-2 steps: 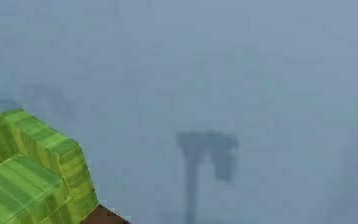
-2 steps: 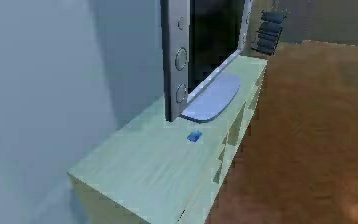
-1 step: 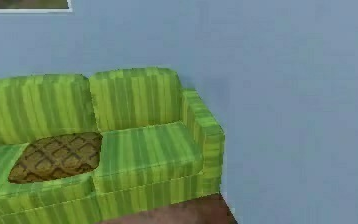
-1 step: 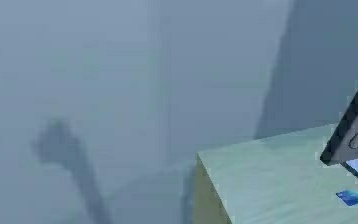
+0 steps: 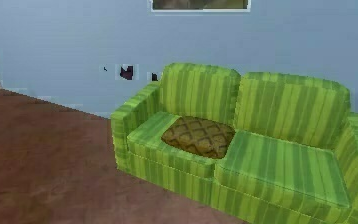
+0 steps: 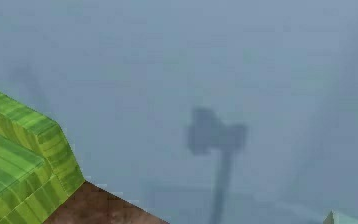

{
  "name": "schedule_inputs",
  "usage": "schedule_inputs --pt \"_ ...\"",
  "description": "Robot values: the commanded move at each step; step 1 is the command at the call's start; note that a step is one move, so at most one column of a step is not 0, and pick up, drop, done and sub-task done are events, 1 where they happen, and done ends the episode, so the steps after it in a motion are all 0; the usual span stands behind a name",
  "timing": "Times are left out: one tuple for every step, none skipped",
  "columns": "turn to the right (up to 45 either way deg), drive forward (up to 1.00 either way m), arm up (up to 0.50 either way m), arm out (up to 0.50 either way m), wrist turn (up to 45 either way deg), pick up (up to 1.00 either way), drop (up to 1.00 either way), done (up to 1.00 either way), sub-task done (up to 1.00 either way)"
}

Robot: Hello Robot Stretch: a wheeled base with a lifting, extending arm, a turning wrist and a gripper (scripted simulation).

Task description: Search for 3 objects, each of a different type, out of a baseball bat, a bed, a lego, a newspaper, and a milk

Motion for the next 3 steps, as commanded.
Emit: schedule_inputs --pt "0.0 0.05 0.0 0.0 0.0 0.0 0.0 0.0 0.0" --pt "-45.0 0.0 0.0 0.0 0.0 0.0 0.0 0.0 0.0" --pt "-39.0 0.0 0.0 0.0 0.0 0.0 0.0 0.0 0.0"
